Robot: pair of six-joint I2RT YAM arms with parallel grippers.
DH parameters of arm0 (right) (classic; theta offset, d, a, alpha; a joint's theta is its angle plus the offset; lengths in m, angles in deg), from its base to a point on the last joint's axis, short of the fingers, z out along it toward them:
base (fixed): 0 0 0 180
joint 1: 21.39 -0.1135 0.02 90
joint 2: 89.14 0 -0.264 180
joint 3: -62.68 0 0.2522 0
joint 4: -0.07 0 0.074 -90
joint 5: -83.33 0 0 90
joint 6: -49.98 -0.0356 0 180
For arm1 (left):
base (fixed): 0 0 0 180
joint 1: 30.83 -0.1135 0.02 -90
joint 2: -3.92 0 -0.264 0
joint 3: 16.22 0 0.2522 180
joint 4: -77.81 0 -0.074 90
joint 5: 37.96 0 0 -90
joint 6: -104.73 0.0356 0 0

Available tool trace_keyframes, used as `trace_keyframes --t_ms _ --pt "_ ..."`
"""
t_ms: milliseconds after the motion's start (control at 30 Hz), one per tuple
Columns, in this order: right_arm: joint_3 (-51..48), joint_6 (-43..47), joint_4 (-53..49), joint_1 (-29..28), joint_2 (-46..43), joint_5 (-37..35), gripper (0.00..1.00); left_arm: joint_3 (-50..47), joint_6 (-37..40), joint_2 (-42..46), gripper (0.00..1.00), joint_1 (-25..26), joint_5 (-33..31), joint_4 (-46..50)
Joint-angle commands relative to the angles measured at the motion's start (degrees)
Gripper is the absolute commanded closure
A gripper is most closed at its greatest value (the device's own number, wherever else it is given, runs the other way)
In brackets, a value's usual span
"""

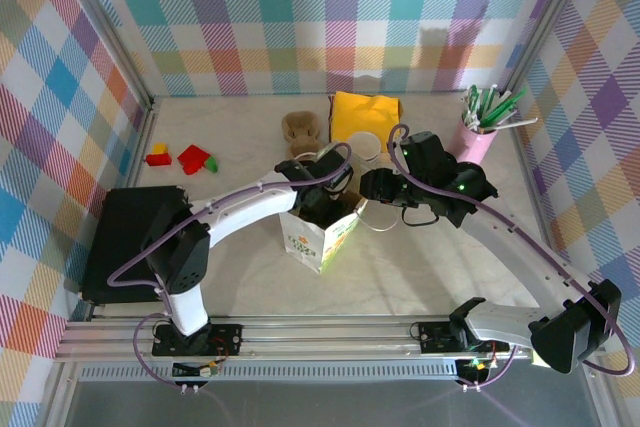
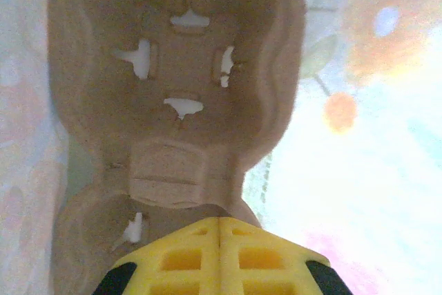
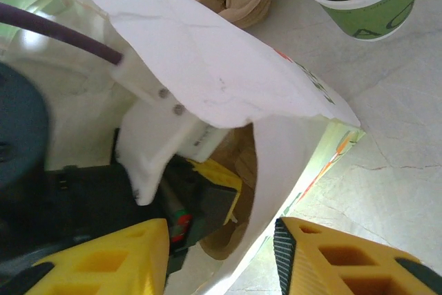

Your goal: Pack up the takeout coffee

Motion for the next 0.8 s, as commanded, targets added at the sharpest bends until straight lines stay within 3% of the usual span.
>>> trace_keyframes --t_ms 0,367,767 --pt "-0.48 0.86 -0.32 0.30 -1.06 -0.54 0.54 2.14 -1.63 2.55 1.00 0.56 -0.32 2.76" --pt "0.31 1.08 -0.18 0.30 -1.15 -0.45 0.55 5.80 -1.68 5.52 1.00 0.52 -0.95 4.21" --pt "2.24 1.61 -0.59 0.34 -0.99 -0.76 0.53 11.12 -1.22 7.54 0.93 0.52 -2.31 6.66"
